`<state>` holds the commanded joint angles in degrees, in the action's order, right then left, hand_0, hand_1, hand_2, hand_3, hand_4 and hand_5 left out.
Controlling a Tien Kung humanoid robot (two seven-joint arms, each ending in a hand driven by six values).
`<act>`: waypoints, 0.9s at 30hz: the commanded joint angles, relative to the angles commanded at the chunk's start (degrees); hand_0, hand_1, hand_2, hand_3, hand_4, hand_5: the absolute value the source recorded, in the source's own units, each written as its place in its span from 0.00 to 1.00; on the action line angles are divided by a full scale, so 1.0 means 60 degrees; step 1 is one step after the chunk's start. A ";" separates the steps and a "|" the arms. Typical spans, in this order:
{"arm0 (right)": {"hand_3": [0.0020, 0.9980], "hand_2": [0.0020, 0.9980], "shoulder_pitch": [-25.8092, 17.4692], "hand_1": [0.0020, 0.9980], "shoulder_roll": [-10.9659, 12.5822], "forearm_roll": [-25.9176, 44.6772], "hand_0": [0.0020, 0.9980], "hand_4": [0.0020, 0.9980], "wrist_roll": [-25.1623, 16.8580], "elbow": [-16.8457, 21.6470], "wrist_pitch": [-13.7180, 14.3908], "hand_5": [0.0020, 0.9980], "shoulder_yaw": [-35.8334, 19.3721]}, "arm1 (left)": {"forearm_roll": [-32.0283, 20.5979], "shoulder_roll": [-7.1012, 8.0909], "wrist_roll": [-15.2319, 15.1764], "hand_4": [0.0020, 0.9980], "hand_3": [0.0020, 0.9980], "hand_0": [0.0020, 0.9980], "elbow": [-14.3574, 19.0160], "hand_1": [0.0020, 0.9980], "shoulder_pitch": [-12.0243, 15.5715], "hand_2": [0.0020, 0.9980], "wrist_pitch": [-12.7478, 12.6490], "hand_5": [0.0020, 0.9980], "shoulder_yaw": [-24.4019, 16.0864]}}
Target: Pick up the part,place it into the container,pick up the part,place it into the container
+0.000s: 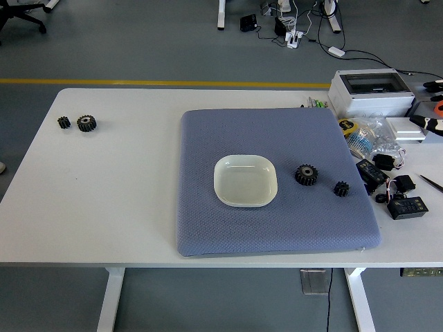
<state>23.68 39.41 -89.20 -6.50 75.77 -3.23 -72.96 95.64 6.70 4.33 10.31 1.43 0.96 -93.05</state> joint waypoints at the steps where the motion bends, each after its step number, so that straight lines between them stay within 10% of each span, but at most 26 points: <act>1: 0.91 0.85 0.0213 0.78 0.0009 -0.0434 0.74 1.00 -0.0017 0.0013 0.0044 0.45 0.0340 | 0.0010 0.0012 -0.0004 0.62 0.58 0.73 0.0000 0.70 -0.0001 0.73 -0.0004 0.58 -0.0012; 2: 0.88 0.80 0.0359 0.71 0.0008 -0.0807 0.60 1.00 -0.0016 0.0016 0.0070 0.30 0.0613 | 0.0028 0.0026 -0.0004 0.62 0.58 0.73 0.0000 0.70 -0.0001 0.73 -0.0008 0.58 -0.0033; 13: 0.82 0.77 0.2259 0.71 -0.0080 -0.3011 0.61 1.00 -0.0211 -0.0001 -0.0483 0.32 0.3893 | 0.0025 0.0038 0.0045 0.62 0.58 0.73 0.0000 0.70 -0.0023 0.73 -0.0006 0.58 -0.0138; 27: 0.71 0.71 0.3616 0.64 -0.1067 -0.3778 0.54 1.00 -0.0772 -0.1859 -0.0400 0.30 0.6087 | 0.0047 -0.0010 0.0084 0.61 0.58 0.73 0.0000 0.70 -0.0081 0.73 -0.0012 0.58 -0.0240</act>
<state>45.38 33.01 -111.86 -11.13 64.62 -5.63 -36.44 95.92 6.64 4.84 10.31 0.95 0.89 -94.49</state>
